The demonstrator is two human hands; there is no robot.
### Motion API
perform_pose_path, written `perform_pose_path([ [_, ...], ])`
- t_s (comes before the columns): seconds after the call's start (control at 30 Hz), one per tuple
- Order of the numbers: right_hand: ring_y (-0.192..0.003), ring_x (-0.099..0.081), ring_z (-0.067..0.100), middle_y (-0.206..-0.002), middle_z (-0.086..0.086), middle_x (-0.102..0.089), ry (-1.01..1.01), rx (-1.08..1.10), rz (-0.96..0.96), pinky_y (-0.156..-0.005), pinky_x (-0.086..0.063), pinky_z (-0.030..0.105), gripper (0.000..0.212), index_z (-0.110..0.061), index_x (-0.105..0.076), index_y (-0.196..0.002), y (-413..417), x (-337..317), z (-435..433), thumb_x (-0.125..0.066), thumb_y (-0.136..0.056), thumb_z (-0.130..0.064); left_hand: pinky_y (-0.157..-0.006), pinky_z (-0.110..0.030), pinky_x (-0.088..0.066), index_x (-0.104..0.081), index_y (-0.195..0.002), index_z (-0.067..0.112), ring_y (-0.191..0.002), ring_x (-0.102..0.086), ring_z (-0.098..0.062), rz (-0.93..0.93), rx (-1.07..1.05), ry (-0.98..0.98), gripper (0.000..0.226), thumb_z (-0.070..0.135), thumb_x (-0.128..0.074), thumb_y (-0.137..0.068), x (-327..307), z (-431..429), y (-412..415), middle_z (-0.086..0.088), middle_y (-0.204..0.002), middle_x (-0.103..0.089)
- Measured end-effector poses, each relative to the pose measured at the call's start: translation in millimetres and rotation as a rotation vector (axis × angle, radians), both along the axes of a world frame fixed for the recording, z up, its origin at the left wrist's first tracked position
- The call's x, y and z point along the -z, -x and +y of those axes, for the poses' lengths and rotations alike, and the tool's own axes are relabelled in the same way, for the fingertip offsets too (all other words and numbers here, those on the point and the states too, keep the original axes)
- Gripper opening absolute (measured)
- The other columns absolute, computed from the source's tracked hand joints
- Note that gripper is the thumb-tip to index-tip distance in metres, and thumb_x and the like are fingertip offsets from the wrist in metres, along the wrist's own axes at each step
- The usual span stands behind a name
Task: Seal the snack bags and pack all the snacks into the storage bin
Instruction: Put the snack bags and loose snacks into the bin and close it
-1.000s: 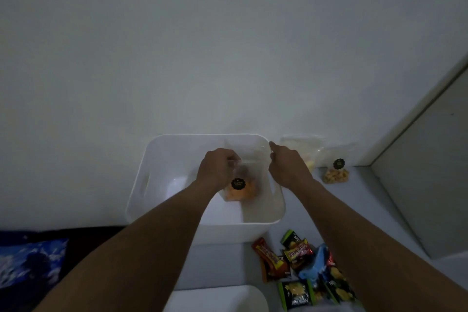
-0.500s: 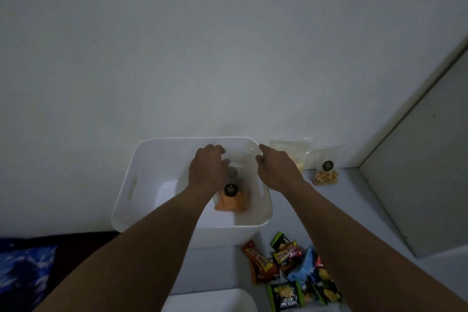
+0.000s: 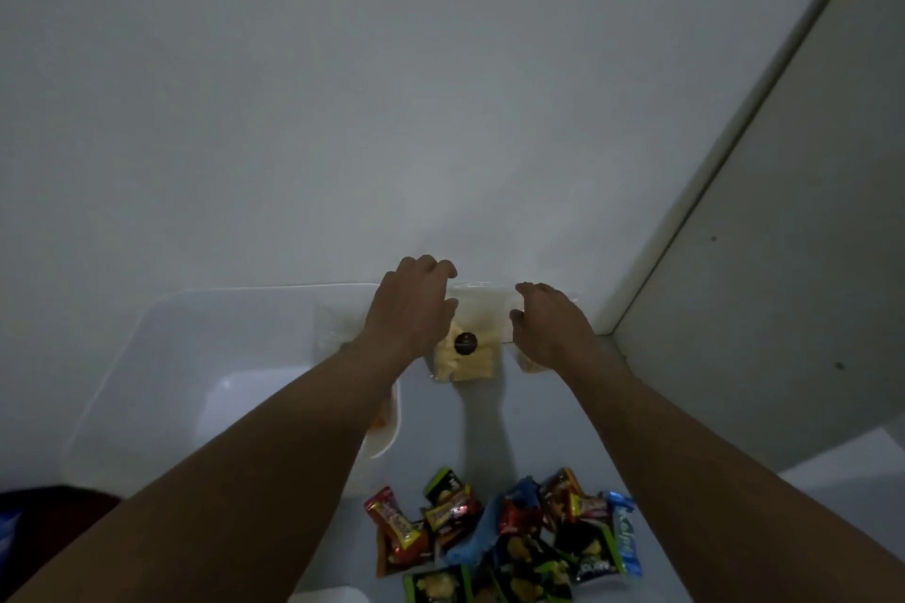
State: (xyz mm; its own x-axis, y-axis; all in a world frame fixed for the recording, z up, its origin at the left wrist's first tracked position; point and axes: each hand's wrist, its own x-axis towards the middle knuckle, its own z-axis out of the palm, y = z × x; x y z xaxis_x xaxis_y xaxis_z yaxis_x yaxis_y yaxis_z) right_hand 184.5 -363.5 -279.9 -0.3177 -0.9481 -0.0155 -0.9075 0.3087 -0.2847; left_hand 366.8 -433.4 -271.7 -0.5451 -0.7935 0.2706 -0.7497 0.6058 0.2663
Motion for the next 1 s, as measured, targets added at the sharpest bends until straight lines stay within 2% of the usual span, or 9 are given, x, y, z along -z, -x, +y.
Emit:
perform_pose_path([
  [0.17,-0.131,-0.043,0.032,-0.139,0.014,-0.049,0.003,0.023,-0.007,-0.102,-0.044,0.042,0.05,-0.006,-0.048,-0.138,61.6,29.4,-2.6,-0.056,-0.089,-0.008,-0.091,-0.041,-0.045,-0.054,-0.13,0.019,-0.118,-0.05,-0.029,-0.13,-0.059,0.09,0.041,0.029,-0.063,-0.091,23.8,-13.4,39.1,-0.006,-0.132,-0.056],
  [0.33,-0.135,-0.032,0.033,-0.146,0.012,-0.043,-0.027,-0.071,0.152,-0.104,-0.037,0.044,0.058,-0.01,-0.041,-0.144,96.1,55.9,-11.0,-0.057,-0.088,-0.01,-0.08,-0.044,-0.046,-0.062,-0.118,0.017,-0.106,-0.057,-0.033,-0.23,-0.067,0.167,0.036,0.022,-0.071,-0.083,49.4,-22.5,55.7,-0.006,-0.117,-0.066],
  [0.47,-0.125,-0.04,0.034,-0.135,0.011,-0.051,0.002,-0.11,0.272,-0.096,-0.039,0.045,0.056,-0.013,-0.042,-0.139,105.0,71.4,-20.3,-0.057,-0.085,-0.007,-0.074,-0.043,-0.046,-0.067,-0.108,0.017,-0.094,-0.06,-0.034,-0.276,-0.11,0.209,0.032,0.019,-0.077,-0.078,59.1,-26.1,64.9,-0.007,-0.104,-0.069],
  [0.67,-0.109,-0.049,0.034,-0.118,0.011,-0.059,0.039,-0.125,0.44,-0.085,-0.04,0.044,0.042,-0.015,-0.055,-0.123,110.4,86.0,-32.8,-0.067,-0.083,-0.011,-0.068,-0.039,-0.044,-0.069,-0.088,0.019,-0.086,-0.058,-0.029,-0.375,-0.158,0.266,0.023,0.014,-0.082,-0.069,60.0,-32.2,76.7,-0.004,-0.089,-0.064],
  [0.8,-0.099,-0.051,0.035,-0.108,0.014,-0.059,0.026,-0.164,0.547,-0.078,-0.039,0.042,0.035,-0.008,-0.064,-0.106,111.6,88.9,-32.5,-0.062,-0.073,0.003,-0.063,-0.037,-0.042,-0.067,-0.08,0.014,-0.079,-0.055,-0.029,-0.385,-0.128,0.313,0.019,0.007,-0.079,-0.066,63.3,-30.5,77.0,-0.007,-0.083,-0.06],
  [0.9,-0.095,-0.053,0.035,-0.107,0.014,-0.06,0.032,-0.167,0.546,-0.075,-0.041,0.042,0.033,-0.007,-0.065,-0.104,115.3,96.4,-32.1,-0.061,-0.072,0.002,-0.061,-0.036,-0.042,-0.065,-0.081,0.012,-0.077,-0.055,-0.029,-0.335,-0.077,0.339,0.018,0.009,-0.076,-0.067,64.7,-29.0,74.7,-0.007,-0.083,-0.061],
  [1.0,-0.095,-0.055,0.034,-0.107,0.012,-0.057,0.084,0.007,0.341,-0.075,-0.044,0.042,0.025,-0.01,-0.058,-0.107,113.9,103.4,-30.9,-0.061,-0.083,-0.017,-0.061,-0.035,-0.04,-0.062,-0.082,0.011,-0.076,-0.055,-0.029,-0.281,-0.041,0.351,0.016,0.011,-0.071,-0.07,66.3,-29.0,73.6,-0.007,-0.082,-0.062],
])
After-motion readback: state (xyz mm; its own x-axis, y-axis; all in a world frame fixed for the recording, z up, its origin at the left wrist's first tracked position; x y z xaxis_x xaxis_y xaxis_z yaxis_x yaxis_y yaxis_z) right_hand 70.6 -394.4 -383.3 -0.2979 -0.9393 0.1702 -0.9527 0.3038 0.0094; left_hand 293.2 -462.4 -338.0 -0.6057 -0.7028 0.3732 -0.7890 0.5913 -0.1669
